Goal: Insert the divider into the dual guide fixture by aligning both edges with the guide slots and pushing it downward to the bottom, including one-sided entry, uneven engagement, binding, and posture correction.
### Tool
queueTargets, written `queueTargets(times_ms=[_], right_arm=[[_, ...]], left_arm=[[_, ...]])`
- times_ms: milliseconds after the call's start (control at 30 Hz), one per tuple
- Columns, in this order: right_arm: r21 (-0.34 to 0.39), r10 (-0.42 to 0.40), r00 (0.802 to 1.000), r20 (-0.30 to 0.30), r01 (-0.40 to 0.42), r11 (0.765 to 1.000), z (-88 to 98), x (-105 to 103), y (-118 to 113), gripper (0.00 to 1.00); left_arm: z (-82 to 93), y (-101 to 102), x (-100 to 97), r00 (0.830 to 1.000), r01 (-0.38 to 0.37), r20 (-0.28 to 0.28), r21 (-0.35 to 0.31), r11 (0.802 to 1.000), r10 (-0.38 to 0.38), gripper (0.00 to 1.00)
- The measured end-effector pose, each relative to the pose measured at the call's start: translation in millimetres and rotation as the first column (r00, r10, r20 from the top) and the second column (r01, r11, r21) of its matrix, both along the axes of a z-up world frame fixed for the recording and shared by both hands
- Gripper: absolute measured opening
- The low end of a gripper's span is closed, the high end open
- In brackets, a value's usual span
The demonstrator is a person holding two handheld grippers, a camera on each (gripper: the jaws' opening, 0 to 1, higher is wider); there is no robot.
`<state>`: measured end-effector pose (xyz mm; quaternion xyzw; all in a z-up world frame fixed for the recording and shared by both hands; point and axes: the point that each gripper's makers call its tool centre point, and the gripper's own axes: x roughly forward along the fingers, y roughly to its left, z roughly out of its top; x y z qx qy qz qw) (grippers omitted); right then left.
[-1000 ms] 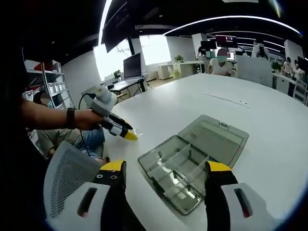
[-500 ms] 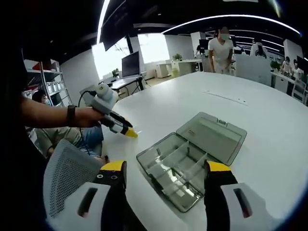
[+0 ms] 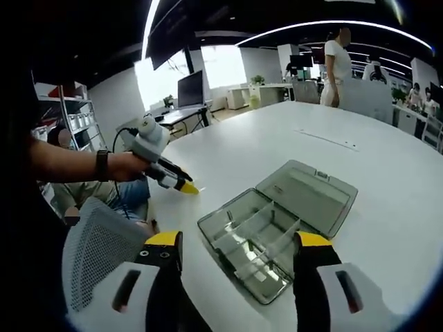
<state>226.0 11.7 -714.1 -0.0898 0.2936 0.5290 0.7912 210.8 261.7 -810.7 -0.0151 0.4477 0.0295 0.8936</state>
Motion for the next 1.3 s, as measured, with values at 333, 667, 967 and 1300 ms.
queueTargets(times_ms=[333,667,967,1300], right_arm=[[0.002,0.012,1.000,0.005,-0.012,1.000,1.6,-1.6,3.5,0.62],[0.001,0.025,1.000,0.004,-0.025,1.000,2.0,-4.5,6.6,0.62],[0.000,0.033,0.999,0.008,-0.033,0.999,3.9,-5.2,8.4,0.61],[0.012,0.043,0.999,0.003,-0.043,0.999,7.6,-7.5,10.7,0.61]], left_arm=[[2.2,-3.2,-0.2,1.000,0.016,0.007,0.009,1.000,-0.016,0.30],[5.2,-12.5,-0.8,0.999,0.027,0.039,-0.008,1.000,-0.026,0.30],[13.8,-21.0,3.3,0.994,0.038,0.103,-0.018,0.999,-0.036,0.30],[22.6,-33.4,5.7,0.988,0.052,0.146,-0.043,0.998,-0.045,0.30]])
